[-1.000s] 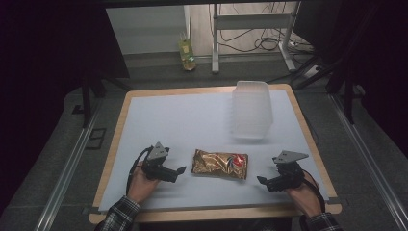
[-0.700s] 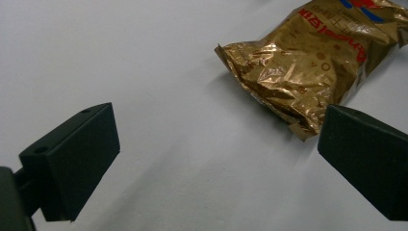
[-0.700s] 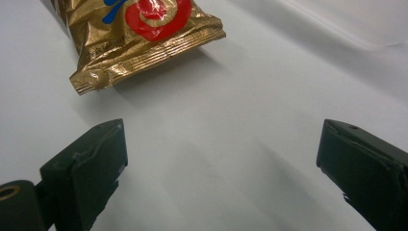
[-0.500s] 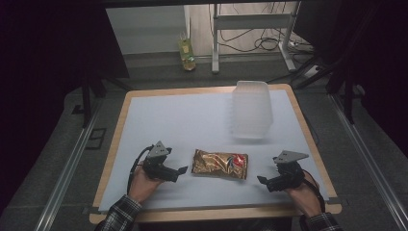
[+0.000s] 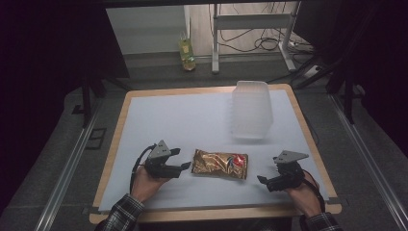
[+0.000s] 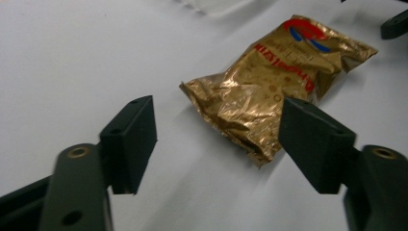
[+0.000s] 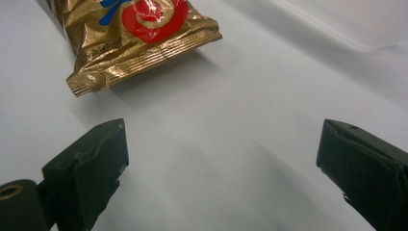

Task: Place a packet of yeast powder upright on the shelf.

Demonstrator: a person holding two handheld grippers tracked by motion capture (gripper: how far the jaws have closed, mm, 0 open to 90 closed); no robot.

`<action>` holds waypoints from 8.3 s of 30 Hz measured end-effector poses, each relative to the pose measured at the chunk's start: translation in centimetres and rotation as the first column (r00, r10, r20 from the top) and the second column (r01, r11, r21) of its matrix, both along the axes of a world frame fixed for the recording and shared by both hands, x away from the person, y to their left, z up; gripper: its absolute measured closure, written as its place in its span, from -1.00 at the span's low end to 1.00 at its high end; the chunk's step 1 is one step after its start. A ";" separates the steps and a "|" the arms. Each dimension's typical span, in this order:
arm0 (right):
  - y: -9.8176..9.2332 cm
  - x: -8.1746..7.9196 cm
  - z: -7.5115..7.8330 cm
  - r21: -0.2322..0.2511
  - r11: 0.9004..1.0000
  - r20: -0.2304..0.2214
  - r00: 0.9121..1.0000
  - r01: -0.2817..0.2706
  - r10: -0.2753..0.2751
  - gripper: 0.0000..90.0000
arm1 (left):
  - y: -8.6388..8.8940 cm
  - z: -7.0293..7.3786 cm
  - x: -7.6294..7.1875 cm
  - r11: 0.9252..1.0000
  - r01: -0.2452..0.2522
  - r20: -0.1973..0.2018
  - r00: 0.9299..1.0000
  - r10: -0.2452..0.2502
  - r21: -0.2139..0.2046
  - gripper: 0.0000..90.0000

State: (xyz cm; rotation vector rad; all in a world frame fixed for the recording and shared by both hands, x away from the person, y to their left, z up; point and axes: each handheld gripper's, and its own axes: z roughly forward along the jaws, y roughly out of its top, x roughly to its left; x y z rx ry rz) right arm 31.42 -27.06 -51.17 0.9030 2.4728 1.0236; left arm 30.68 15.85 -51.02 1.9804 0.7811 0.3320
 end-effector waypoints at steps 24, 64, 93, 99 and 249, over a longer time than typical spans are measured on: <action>0.2 0.0 0.0 -0.005 1.000 0.009 1.000 -0.022 0.022 -0.90 | -3.5 0.0 1.2 0.998 0.069 0.009 0.998 -0.069 0.009 0.99; 0.2 -0.3 0.7 0.011 1.000 -0.018 1.000 0.000 0.000 -0.91 | -4.0 -3.0 2.3 0.990 0.082 -0.068 0.995 -0.074 0.117 1.00; 3.3 1.0 1.8 0.156 0.987 -0.205 0.977 -0.022 0.054 -0.91 | -3.5 -3.5 2.4 0.983 0.078 -0.092 0.994 -0.064 0.166 1.00; 4.7 1.9 2.0 0.170 0.985 -0.265 0.962 -0.011 0.056 -0.92 | -3.4 -3.5 2.5 0.983 0.079 -0.093 0.994 -0.064 0.165 1.00; 0.5 16.5 22.2 -0.249 0.937 0.013 0.966 -0.246 0.257 0.82 | -2.2 -2.5 0.9 0.982 0.054 0.092 0.993 -0.071 0.179 -0.97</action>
